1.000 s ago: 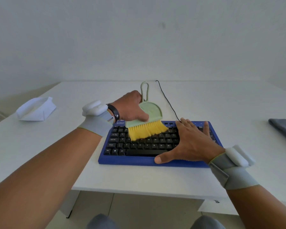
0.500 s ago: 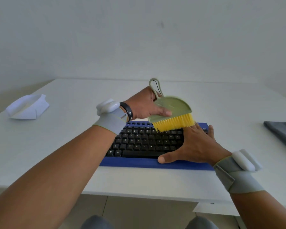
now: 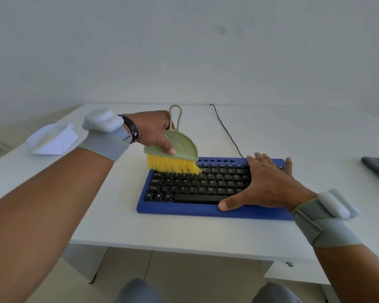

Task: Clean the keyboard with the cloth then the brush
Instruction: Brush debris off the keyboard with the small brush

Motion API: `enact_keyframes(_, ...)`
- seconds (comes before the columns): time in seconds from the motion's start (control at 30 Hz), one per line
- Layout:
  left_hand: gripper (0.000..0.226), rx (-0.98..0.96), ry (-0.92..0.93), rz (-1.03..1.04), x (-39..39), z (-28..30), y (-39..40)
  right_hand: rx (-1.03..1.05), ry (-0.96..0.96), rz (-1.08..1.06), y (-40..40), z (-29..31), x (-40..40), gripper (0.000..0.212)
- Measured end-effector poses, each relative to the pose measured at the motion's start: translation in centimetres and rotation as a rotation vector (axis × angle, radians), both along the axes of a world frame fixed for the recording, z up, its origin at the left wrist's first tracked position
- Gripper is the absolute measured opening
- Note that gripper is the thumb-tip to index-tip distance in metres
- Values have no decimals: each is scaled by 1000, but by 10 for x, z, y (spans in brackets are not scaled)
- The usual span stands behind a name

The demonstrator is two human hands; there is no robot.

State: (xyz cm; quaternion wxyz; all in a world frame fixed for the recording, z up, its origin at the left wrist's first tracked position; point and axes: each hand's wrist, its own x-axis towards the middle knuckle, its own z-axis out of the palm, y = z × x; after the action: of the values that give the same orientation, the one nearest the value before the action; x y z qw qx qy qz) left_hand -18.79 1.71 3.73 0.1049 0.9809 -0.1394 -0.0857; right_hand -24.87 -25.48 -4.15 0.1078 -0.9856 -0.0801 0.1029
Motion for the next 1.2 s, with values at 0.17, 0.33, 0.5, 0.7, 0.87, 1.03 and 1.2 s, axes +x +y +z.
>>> enact_keyframes(0.17,38,-92,-149,-19,-10,17,-26,78,-54,84,15,-4,-2,158)
enact_keyframes(0.33,37,-550,-49,-100,-13,-22,-63,138,-110,72,11,-14,-2,144)
enact_keyframes(0.5,37,-481,4,-83,-8,-41,-42,78,-36,43,8,-14,-6,158)
enact_keyframes(0.7,39,-266,-14,-19,-18,-31,-6,-2,-7,26,8,-13,-7,166)
enact_keyframes(0.87,36,39,-28,29,-28,-4,9,-18,-11,27,9,-12,-7,167)
enact_keyframes(1.03,42,124,-157,34,-43,23,-7,16,-34,4,11,-8,-13,165)
enact_keyframes(1.2,39,-361,-154,-85,-42,6,-55,18,-114,-109,6,-10,-24,170)
